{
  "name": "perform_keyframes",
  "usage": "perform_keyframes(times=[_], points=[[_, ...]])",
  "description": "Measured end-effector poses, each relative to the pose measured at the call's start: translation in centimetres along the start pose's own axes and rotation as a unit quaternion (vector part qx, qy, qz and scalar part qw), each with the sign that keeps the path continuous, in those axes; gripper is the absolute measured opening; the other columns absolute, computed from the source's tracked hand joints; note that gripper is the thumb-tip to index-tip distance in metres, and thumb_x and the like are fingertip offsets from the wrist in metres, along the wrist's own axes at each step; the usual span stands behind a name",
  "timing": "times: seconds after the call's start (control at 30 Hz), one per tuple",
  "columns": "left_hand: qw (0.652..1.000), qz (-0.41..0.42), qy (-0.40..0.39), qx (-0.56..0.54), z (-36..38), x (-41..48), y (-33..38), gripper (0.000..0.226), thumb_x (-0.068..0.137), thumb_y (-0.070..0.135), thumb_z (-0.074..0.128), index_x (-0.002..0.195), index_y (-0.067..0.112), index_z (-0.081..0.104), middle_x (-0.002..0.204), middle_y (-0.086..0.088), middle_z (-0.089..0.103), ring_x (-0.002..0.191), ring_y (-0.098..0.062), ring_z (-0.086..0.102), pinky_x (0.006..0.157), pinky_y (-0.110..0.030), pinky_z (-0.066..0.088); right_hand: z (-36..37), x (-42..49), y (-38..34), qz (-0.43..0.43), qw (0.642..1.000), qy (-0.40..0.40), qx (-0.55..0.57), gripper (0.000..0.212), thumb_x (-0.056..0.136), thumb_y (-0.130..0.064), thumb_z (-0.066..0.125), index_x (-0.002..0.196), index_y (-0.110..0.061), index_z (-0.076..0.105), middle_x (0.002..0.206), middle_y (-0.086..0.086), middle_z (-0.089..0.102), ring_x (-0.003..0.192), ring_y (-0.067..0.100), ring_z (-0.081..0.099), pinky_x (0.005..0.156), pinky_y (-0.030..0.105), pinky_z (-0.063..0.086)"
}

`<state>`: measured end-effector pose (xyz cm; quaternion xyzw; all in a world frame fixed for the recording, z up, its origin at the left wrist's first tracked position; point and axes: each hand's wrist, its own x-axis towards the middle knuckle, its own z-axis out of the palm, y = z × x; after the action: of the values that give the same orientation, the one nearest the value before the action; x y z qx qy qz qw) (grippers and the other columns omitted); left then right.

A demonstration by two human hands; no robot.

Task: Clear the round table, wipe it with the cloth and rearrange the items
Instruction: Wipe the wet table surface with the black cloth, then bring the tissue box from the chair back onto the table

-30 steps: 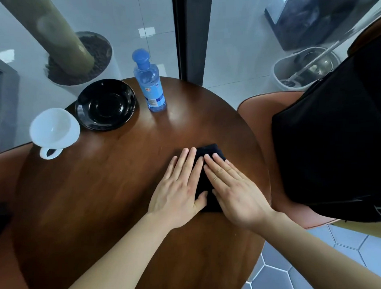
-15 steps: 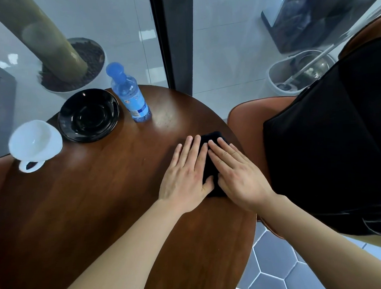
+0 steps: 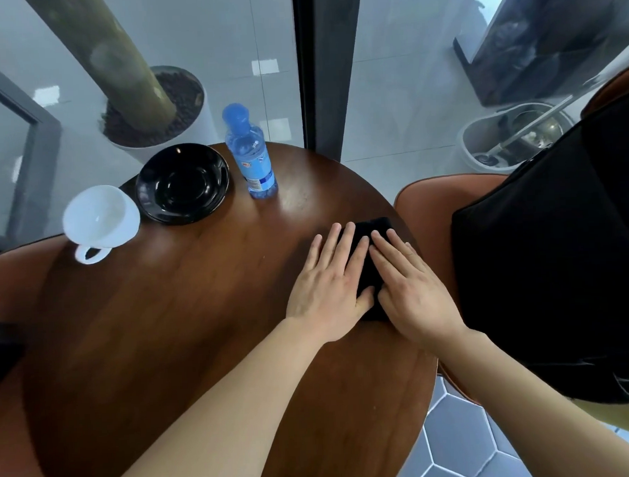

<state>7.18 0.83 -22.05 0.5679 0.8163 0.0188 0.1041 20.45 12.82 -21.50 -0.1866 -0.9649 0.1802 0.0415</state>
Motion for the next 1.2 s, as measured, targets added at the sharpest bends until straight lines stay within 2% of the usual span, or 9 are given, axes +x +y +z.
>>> perform_keyframes(times=[0.2, 0.3, 0.4, 0.5, 0.7, 0.83, 0.93, 1.07, 1.2], points=[[0.998, -0.054, 0.022, -0.033, -0.8, -4.6, -1.4, 0.071, 0.101, 0.051, 0.034, 0.160, 0.017, 0.014, 0.169, -0.013, 0.006, 0.157, -0.030, 0.000, 0.126, -0.051, 0.010, -0.8, 0.3, -2.2, -0.018, 1.000, -0.007, -0.018, 0.052, 0.092, -0.016, 0.056, 0.143, -0.009, 0.053, 0.159, 0.009, 0.038, 0.153, 0.027, 0.023, 0.123, 0.045, 0.023], [0.995, -0.092, 0.025, -0.020, -1.3, -7.7, -3.0, 0.070, 0.101, 0.052, 0.033, 0.160, 0.019, 0.014, 0.169, -0.013, 0.007, 0.157, -0.030, 0.002, 0.126, -0.052, 0.011, -0.8, 0.4, -4.5, -0.016, 1.000, -0.004, -0.009, 0.050, 0.095, -0.020, 0.058, 0.144, -0.010, 0.053, 0.159, 0.006, 0.040, 0.152, 0.026, 0.024, 0.122, 0.047, 0.026], [0.990, -0.142, 0.020, -0.012, -1.7, -11.3, -5.1, 0.072, 0.099, 0.056, 0.025, 0.160, 0.019, 0.016, 0.169, -0.013, 0.009, 0.156, -0.031, 0.005, 0.125, -0.055, 0.013, -0.3, 0.5, -7.3, -0.046, 0.999, -0.006, -0.019, 0.050, 0.095, -0.022, 0.062, 0.143, -0.011, 0.055, 0.156, 0.005, 0.044, 0.150, 0.026, 0.029, 0.122, 0.043, 0.026], [0.981, -0.195, 0.013, -0.010, -2.1, -15.1, -7.4, 0.073, 0.097, 0.056, 0.028, 0.159, 0.019, 0.019, 0.168, -0.015, 0.012, 0.156, -0.033, 0.007, 0.124, -0.057, 0.013, 0.7, 0.9, -10.8, -0.094, 0.995, -0.025, -0.017, 0.050, 0.093, -0.022, 0.061, 0.141, -0.010, 0.056, 0.153, 0.007, 0.048, 0.147, 0.028, 0.037, 0.119, 0.049, 0.033], [0.963, -0.264, 0.041, -0.027, -3.7, -22.7, -12.1, 0.072, 0.094, 0.054, 0.032, 0.157, 0.017, 0.028, 0.166, -0.017, 0.022, 0.155, -0.036, 0.015, 0.123, -0.059, 0.019, 2.5, 2.4, -20.2, -0.151, 0.986, -0.062, -0.025, 0.055, 0.089, -0.026, 0.063, 0.143, -0.015, 0.053, 0.150, 0.005, 0.050, 0.141, 0.031, 0.043, 0.112, 0.052, 0.041], [0.948, -0.308, 0.071, -0.027, -4.4, -28.5, -16.3, 0.077, 0.092, 0.048, 0.052, 0.157, 0.016, 0.027, 0.164, -0.018, 0.026, 0.154, -0.037, 0.018, 0.122, -0.061, 0.020, 4.2, 4.0, -27.7, -0.188, 0.978, -0.084, -0.021, 0.060, 0.087, -0.030, 0.050, 0.146, -0.019, 0.047, 0.151, 0.002, 0.048, 0.140, 0.029, 0.043, 0.110, 0.049, 0.044], [0.935, -0.342, 0.085, -0.022, -4.6, -33.5, -20.1, 0.078, 0.091, 0.046, 0.054, 0.157, 0.015, 0.027, 0.163, -0.019, 0.027, 0.153, -0.038, 0.019, 0.122, -0.060, 0.019, 6.2, 5.3, -34.2, -0.222, 0.971, -0.088, -0.022, 0.062, 0.086, -0.028, 0.062, 0.146, -0.019, 0.048, 0.149, 0.002, 0.050, 0.138, 0.028, 0.045, 0.108, 0.046, 0.046], [0.915, -0.395, 0.082, -0.020, -4.5, -40.6, -26.1, 0.074, 0.092, 0.048, 0.047, 0.156, 0.014, 0.028, 0.163, -0.020, 0.028, 0.153, -0.038, 0.020, 0.121, -0.061, 0.020, 9.5, 7.4, -43.5, -0.256, 0.961, -0.105, -0.007, 0.058, 0.091, -0.029, 0.058, 0.147, -0.021, 0.048, 0.151, 0.001, 0.049, 0.139, 0.027, 0.043, 0.111, 0.043, 0.044], [0.900, -0.429, 0.080, -0.011, -3.6, -45.6, -31.0, 0.077, 0.089, 0.042, 0.061, 0.154, 0.012, 0.032, 0.160, -0.022, 0.031, 0.151, -0.040, 0.024, 0.121, -0.062, 0.021, 12.9, 9.6, -49.5, -0.275, 0.952, -0.132, -0.015, 0.058, 0.093, -0.031, 0.059, 0.149, -0.020, 0.046, 0.153, 0.002, 0.047, 0.139, 0.028, 0.042, 0.110, 0.042, 0.043]])
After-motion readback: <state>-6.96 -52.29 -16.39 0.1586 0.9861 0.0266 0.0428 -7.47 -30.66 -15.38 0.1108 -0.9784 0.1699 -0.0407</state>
